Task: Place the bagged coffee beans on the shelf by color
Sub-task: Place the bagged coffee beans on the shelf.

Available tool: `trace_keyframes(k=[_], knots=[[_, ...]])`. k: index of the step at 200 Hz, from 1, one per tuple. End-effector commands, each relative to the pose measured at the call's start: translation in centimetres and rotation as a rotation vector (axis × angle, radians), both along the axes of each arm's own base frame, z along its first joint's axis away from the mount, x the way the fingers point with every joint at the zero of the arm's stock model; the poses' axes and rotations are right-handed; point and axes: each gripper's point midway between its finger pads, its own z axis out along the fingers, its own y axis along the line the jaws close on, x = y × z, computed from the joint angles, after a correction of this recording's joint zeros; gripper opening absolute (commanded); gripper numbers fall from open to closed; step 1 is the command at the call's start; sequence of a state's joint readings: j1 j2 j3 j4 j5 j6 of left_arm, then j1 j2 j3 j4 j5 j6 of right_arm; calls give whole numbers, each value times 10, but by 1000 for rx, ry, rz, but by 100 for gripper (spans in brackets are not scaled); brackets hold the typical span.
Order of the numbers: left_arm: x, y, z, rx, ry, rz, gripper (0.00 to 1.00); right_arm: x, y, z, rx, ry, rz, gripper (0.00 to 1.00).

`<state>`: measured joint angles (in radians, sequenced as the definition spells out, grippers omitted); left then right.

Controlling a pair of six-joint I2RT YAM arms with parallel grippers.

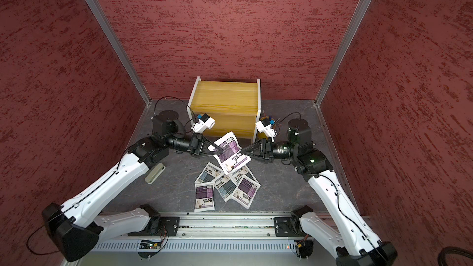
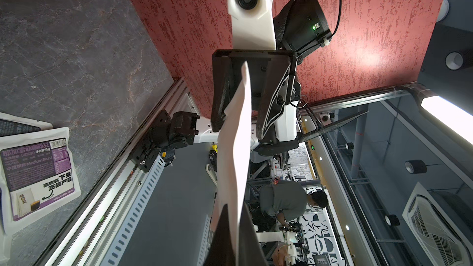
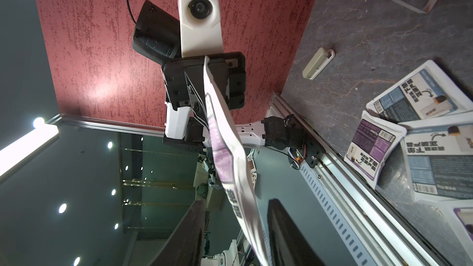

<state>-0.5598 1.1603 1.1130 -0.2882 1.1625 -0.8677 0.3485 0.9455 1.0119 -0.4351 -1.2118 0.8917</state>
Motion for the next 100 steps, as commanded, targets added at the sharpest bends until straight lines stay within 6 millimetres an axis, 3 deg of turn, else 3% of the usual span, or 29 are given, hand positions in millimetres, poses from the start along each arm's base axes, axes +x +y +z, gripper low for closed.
trace_keyframes(k=[1, 100], knots=[[2, 0, 11, -20, -27, -5, 3, -8, 2, 6, 27, -33, 43, 35], [5, 2, 9, -9, -25, -2, 3, -11, 5, 3, 26, -24, 69, 4]])
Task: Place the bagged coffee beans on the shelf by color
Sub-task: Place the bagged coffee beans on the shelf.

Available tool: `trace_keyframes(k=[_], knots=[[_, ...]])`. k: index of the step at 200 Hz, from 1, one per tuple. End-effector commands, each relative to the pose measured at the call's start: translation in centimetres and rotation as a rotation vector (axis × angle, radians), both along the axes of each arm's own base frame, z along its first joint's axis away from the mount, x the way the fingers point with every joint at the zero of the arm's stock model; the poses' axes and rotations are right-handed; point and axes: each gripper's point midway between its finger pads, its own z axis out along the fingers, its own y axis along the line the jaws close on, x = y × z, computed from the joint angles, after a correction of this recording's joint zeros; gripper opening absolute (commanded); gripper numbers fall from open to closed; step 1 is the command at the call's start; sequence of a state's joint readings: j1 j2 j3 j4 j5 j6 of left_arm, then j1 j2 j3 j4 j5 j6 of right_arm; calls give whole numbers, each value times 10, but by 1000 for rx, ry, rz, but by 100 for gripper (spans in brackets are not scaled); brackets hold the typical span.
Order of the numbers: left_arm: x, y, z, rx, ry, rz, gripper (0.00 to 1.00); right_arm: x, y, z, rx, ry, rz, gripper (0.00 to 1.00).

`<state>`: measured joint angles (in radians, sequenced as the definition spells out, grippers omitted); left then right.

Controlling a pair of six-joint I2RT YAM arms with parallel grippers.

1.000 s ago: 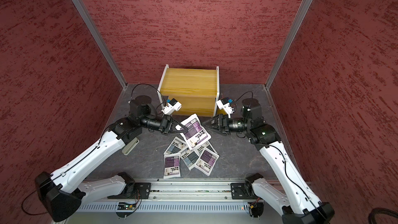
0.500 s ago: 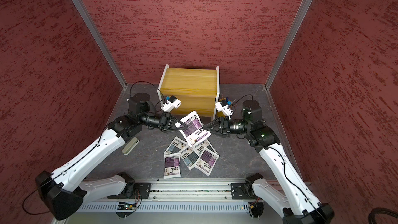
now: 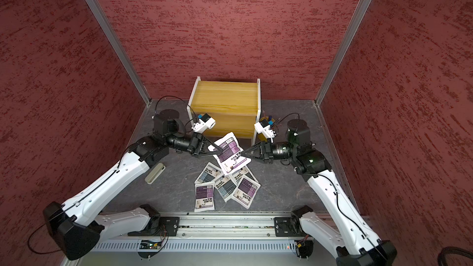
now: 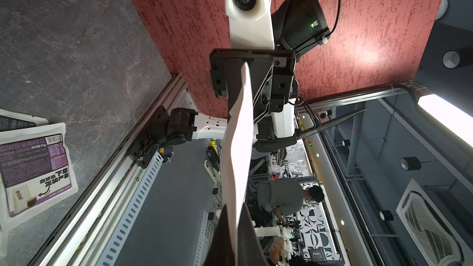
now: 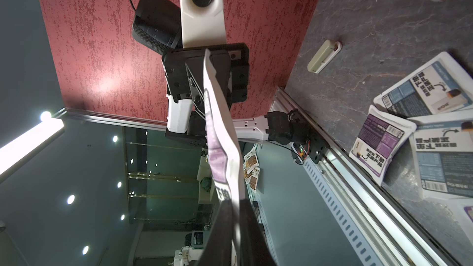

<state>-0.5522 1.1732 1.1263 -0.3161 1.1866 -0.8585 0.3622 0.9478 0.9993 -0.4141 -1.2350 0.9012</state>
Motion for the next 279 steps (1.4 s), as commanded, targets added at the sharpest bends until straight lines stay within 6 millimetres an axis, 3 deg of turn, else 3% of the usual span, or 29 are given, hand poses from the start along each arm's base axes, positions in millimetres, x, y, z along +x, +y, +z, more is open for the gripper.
trace_keyframes(k=[1, 20, 44, 60, 62, 66, 96, 127, 159, 185, 214, 254, 258, 279], knots=[[5, 2, 9, -14, -43, 15, 3, -6, 2, 4, 17, -32, 34, 3], [7, 5, 10, -12, -46, 29, 6, -4, 2, 5, 17, -41, 24, 0], [15, 12, 10, -11, -47, 69, 38, -1, 2, 9, 20, -62, -5, 0], [19, 19, 13, -16, -55, 99, 76, 3, 2, 15, 30, -82, -35, 0], [20, 20, 13, -16, -57, 103, 94, 4, 2, 16, 33, -87, -39, 0], [21, 21, 14, -17, -60, 111, 100, 5, 1, 18, 37, -87, -47, 0], [38, 45, 22, -16, -89, 237, 100, 14, 0, 43, 67, -140, -119, 0], [61, 90, 35, 23, -152, 500, 100, 28, -2, 81, 96, -200, -207, 0], [71, 129, 30, 136, -204, 724, 100, 70, -1, 111, 97, -199, -354, 0], [71, 145, 27, 195, -226, 816, 100, 109, 2, 129, 119, -182, -465, 0], [73, 155, 18, 247, -204, 885, 100, 144, 20, 148, 141, -177, -514, 0], [75, 173, 11, 325, -270, 984, 100, 179, 47, 145, 86, -124, -569, 0], [75, 175, 11, 331, -284, 994, 100, 189, 52, 134, 67, -98, -578, 0], [73, 180, 16, 348, -373, 1023, 100, 206, 63, 119, 32, -56, -613, 0]])
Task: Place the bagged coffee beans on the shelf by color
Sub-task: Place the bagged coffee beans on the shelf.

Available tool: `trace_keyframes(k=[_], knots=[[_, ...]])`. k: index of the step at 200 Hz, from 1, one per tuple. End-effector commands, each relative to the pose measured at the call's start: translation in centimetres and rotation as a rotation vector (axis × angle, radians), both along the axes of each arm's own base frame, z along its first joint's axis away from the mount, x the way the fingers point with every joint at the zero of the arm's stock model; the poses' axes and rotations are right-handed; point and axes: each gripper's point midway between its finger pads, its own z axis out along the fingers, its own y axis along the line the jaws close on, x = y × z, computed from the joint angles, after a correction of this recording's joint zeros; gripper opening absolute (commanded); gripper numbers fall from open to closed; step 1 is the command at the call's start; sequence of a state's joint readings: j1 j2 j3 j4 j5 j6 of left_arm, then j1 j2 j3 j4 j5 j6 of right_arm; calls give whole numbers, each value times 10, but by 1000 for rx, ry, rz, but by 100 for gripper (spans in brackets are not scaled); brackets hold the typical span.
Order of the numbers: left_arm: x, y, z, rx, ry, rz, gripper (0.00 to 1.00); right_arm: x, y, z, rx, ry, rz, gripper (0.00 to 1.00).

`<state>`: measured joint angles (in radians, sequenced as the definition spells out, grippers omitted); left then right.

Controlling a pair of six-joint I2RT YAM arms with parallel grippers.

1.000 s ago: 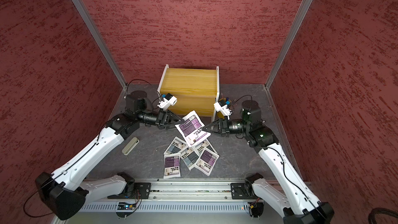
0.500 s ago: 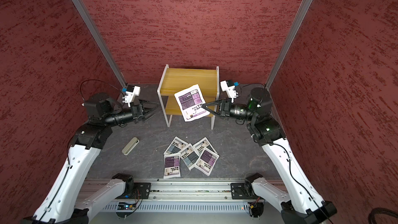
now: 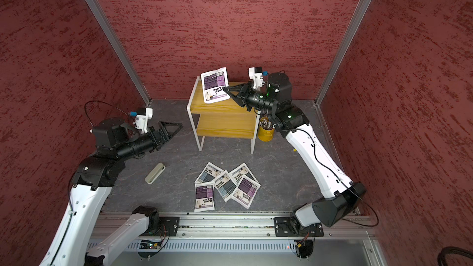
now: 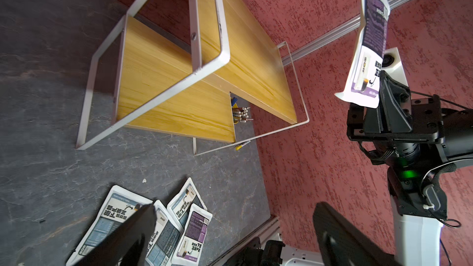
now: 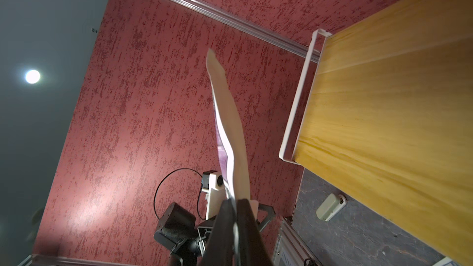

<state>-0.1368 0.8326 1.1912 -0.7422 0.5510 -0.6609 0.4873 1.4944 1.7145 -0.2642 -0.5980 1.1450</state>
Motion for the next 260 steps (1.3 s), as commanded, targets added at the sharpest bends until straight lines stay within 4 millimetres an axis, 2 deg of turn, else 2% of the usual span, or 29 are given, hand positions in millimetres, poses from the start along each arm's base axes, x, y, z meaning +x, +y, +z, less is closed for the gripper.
trace_keyframes(k=[1, 38, 68, 138, 172, 221, 244, 260], knots=[[0, 14, 4, 97, -93, 68, 100, 18, 4, -7, -18, 45, -88, 0], [-1, 13, -2, 189, -131, 48, 100, 34, 23, -25, -59, 93, -123, 0], [0, 11, -9, 211, -138, 33, 100, 47, 27, -45, -65, 158, -173, 0], [-1, 16, -19, 241, -128, 49, 100, 62, 49, -72, -56, 240, -202, 0], [-2, 21, -19, 265, -135, 69, 100, 68, 56, -83, -44, 279, -218, 0], [-3, 23, -21, 283, -124, 73, 100, 66, 58, -86, -38, 290, -231, 0], [-3, 24, -21, 291, -120, 72, 100, 63, 60, -88, -39, 298, -216, 24], [-3, 24, -21, 289, -117, 70, 100, 61, 61, -91, -45, 303, -210, 34]])
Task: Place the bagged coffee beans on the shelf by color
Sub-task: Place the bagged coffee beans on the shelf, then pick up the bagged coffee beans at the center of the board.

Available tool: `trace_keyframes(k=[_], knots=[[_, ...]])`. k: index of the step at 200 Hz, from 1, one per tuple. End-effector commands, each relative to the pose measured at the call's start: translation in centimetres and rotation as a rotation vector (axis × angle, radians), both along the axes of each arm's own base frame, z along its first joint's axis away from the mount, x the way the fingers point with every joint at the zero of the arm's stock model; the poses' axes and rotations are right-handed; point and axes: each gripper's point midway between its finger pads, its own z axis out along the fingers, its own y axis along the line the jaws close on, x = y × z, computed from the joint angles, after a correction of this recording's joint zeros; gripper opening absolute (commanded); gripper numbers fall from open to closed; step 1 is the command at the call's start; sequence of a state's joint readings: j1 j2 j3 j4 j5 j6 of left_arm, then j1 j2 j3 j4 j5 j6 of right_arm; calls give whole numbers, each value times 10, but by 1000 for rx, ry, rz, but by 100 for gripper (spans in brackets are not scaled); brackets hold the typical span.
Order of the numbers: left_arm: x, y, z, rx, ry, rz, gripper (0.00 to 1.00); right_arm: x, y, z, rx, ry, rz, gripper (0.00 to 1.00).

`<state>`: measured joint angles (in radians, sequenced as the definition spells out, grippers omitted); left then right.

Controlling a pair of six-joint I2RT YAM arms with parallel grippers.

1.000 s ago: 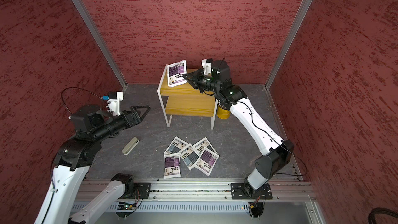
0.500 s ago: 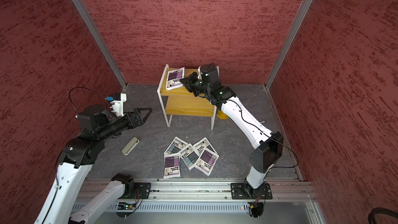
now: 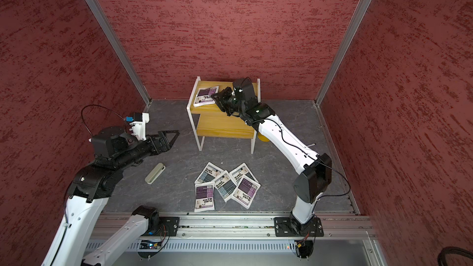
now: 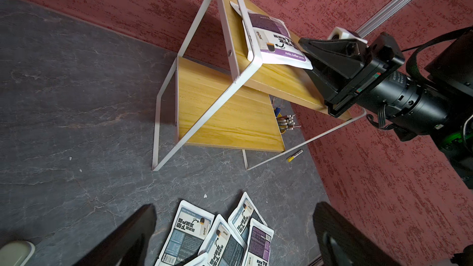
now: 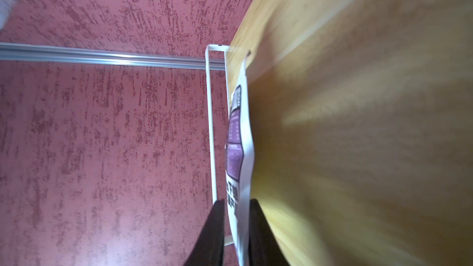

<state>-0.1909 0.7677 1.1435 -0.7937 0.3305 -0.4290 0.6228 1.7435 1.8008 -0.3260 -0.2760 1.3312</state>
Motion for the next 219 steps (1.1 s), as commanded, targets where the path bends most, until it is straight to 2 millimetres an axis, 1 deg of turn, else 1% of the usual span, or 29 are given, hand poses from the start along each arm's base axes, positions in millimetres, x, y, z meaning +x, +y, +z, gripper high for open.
trace_keyframes(k=[1, 30, 57, 81, 101, 126, 143, 160, 166, 182, 192, 208, 219], knots=[[0, 3, 0, 24, -6, 4, 100, -3, 2, 4, 11, -17, -1, 35], [1, 2, -2, 15, 5, 4, 100, -7, -1, 6, -19, -26, 3, 42], [2, 2, -3, 9, 16, 8, 100, -13, -6, 7, -96, -29, 15, 45], [4, -1, -5, -3, 45, -1, 100, -20, -19, 6, -200, -32, 3, 48], [7, -9, -9, -38, 84, -34, 100, -25, -32, 5, -289, -45, -8, 51], [13, -21, -16, -109, 158, -68, 100, -33, -43, 17, -354, -109, 4, 52], [15, -34, -17, -178, 189, -123, 100, -42, -39, 29, -390, -162, 80, 53], [16, -39, -21, -213, 212, -144, 100, -56, -32, 38, -404, -214, 183, 53], [17, -41, -24, -218, 225, -148, 100, -61, -32, 37, -412, -221, 213, 53], [14, -47, -33, -251, 264, -175, 100, -79, -37, 38, -437, -244, 271, 53], [12, -49, -42, -271, 298, -183, 100, -94, -40, 41, -435, -266, 318, 53], [8, -52, -59, -284, 372, -190, 100, -119, -43, 34, -425, -264, 402, 53], [4, -53, -71, -275, 416, -192, 100, -136, -43, 23, -424, -247, 454, 53]])
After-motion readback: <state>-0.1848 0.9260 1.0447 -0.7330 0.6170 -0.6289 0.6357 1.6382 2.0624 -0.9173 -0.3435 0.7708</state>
